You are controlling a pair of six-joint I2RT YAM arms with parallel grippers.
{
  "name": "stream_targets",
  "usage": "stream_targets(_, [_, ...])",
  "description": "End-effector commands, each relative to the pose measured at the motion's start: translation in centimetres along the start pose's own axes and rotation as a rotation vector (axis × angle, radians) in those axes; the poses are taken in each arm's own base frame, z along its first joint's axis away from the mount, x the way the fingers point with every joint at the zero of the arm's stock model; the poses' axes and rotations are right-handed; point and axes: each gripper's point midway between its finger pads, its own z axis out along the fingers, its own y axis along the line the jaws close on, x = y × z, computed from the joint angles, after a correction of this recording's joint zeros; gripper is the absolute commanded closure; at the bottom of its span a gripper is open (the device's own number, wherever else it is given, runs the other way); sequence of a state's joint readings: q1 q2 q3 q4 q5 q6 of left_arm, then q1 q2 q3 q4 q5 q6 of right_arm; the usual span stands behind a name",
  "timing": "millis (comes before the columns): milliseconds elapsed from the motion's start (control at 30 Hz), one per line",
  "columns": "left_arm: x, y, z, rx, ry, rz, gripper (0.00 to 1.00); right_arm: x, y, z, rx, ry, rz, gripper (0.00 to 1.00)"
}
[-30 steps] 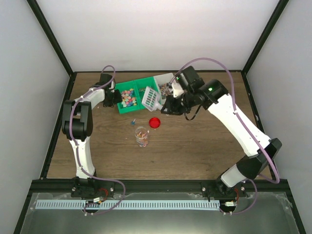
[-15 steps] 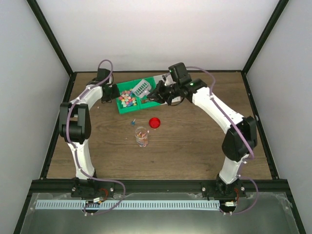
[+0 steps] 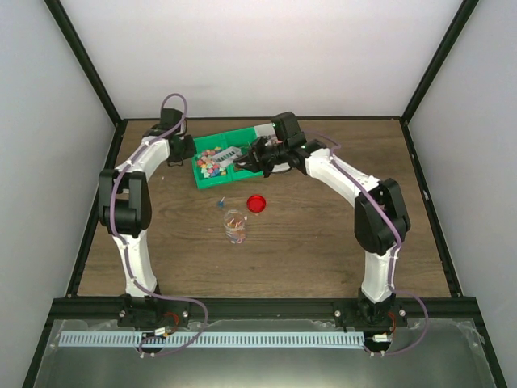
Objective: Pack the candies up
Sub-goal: Scoop the fake candies from the storage box.
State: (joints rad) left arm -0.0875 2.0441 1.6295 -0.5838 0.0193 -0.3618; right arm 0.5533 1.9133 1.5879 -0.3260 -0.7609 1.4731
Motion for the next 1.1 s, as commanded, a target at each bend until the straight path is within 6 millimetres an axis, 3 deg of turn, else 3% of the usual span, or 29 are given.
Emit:
stream_targets(0, [-0.6, 0.8, 0.8, -0.041, 0.004, 0.013, 0.78, 1.1, 3.1, 0.1, -0.086, 0.050, -0.010, 0.99])
stream_targets(67, [-0.9, 0.7, 1.1, -0.042, 0.004, 0.011, 0.77, 1.0, 2.9, 0.2, -0.087, 0.058, -0.004, 0.99])
stream_targets(167, [-2.1, 0.1, 1.2, -0.034, -0.009, 0.004, 0.66, 1.1, 2.8, 0.4, -0.087, 0.066, -0.002, 0.99])
stream_targets(300, [-3.1, -0.2, 2.0, -0.036, -0.014, 0.001, 0.65, 1.0, 2.4, 0.6, -0.081, 0.072, 0.005, 0.99])
stream_targets(600, [-2.9, -0.3, 4.1, -0.041, 0.018, 0.009, 0.77, 1.0, 1.9, 0.9, -0.076, 0.086, 0.008, 0.99])
stream_targets(833, [-2.6, -0.5, 4.4, -0.030, 0.036, 0.012, 0.95, 0.9, 1.5, 1.0, -0.063, 0.074, 0.058, 0.99])
stream_targets(1067, [-2.2, -0.8, 3.9, -0.006, 0.043, 0.028, 0.96, 1.8, 1.2, 2.2, -0.072, 0.101, 0.143, 0.99])
